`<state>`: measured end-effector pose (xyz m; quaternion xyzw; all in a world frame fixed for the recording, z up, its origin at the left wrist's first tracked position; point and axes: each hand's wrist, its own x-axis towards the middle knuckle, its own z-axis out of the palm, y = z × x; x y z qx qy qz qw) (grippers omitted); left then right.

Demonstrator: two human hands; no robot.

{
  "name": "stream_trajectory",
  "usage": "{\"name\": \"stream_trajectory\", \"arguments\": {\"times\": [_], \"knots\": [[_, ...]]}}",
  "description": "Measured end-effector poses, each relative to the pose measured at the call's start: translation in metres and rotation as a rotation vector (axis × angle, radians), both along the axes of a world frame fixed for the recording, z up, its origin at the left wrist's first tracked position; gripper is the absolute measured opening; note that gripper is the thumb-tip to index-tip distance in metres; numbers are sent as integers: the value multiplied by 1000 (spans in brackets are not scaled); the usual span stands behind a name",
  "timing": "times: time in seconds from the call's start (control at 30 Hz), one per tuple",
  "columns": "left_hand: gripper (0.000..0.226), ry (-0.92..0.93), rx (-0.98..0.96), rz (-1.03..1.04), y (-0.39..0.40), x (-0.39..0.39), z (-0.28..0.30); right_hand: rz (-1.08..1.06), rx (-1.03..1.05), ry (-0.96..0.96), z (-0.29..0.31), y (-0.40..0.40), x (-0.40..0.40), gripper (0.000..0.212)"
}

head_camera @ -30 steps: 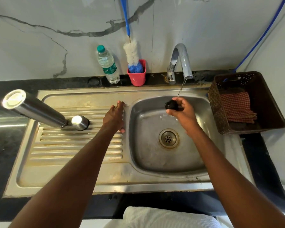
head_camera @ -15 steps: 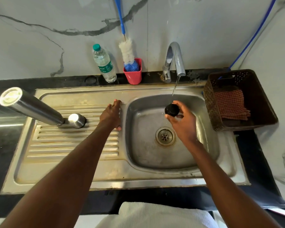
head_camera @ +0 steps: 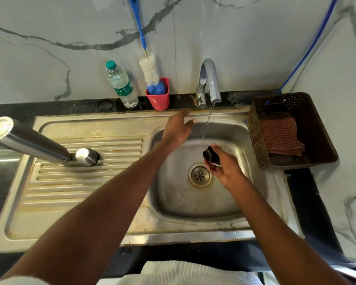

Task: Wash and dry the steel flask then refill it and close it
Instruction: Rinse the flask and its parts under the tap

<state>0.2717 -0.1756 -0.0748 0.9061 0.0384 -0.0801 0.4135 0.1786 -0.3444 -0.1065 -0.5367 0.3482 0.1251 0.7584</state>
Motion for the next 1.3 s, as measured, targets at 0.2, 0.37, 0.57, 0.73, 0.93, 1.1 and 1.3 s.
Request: {"name": "stream_trajectory", "arguments": {"times": [0.2,0.37,0.57,0.73,0.93,1.1,1.3], "knots": [[44,0,-137,158,-28,44,13,190,-911,-464,-4,-12,10,38],[28,-24,-62,108,-42,57,14,377,-899,-171,-34,-14,11,55],[36,-154,102,71,-44,58,9,466,-1016,-247,-37,-15,12,46],[22,-107,149,-78,-40,74,12,348,-1145,-518,-15,-15,6,48],[49,-71,-55,43,-8,20,-10,568,-1055,-354,-26,-15,-15,47],[33,-105,-91,216,25,-66,-26,426,-1077,-571,-12,-14,-32,48],[32,-89,-30,280,71,-139,-45,478,-1019,-538,-8,4,-45,47]]}}
